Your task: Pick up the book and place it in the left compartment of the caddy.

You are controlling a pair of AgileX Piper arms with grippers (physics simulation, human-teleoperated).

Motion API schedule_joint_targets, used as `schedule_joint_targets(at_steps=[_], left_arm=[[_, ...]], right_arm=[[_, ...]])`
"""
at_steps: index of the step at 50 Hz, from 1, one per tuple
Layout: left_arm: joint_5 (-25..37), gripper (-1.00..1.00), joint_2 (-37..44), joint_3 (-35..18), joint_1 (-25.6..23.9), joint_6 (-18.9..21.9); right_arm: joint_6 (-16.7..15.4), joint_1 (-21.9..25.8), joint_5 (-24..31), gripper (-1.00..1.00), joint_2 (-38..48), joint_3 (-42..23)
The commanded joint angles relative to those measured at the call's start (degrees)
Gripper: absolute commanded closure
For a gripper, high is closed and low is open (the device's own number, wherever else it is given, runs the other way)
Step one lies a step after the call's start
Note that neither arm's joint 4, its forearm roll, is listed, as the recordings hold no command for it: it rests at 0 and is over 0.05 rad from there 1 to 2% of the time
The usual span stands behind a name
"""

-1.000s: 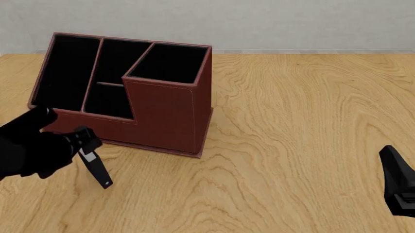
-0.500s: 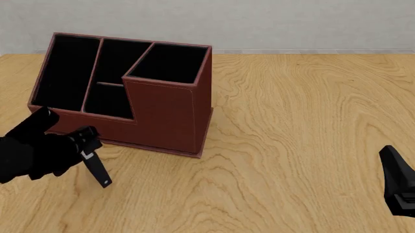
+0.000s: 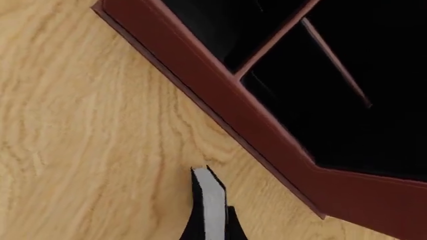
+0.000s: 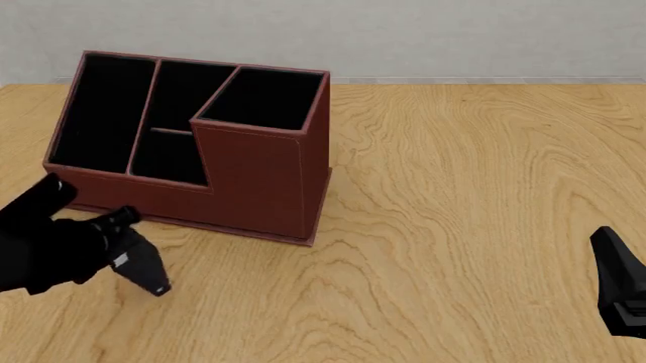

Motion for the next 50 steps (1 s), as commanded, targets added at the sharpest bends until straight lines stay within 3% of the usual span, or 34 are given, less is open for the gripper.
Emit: schedule_joint_targets(at_steps=[1, 12, 21, 27, 50], left_arm=[[8.88, 1.0, -9.64, 0.37, -0.69, 2.46], [20.21, 1.0, -22.25, 0.48, -0.61, 2.76], [28.0, 1.0, -30.33, -0.99, -0.68, 6.12], [34.29, 1.0, -35.0, -4.85, -0.27, 8.54], [44.16, 1.0, -40.07, -14.92, 3.65, 16.29]], right_arm=[[0.01, -0.01, 0.01, -1.0, -0.11, 0.09], [0.0, 0.0, 0.01, -1.0, -0.12, 0.09], [0.0, 0.0, 0.01, -1.0, -0.11, 0.09], [0.01, -0.01, 0.01, -1.0, -0.12, 0.09], [0.01, 0.0, 0.01, -1.0, -0.11, 0.09]])
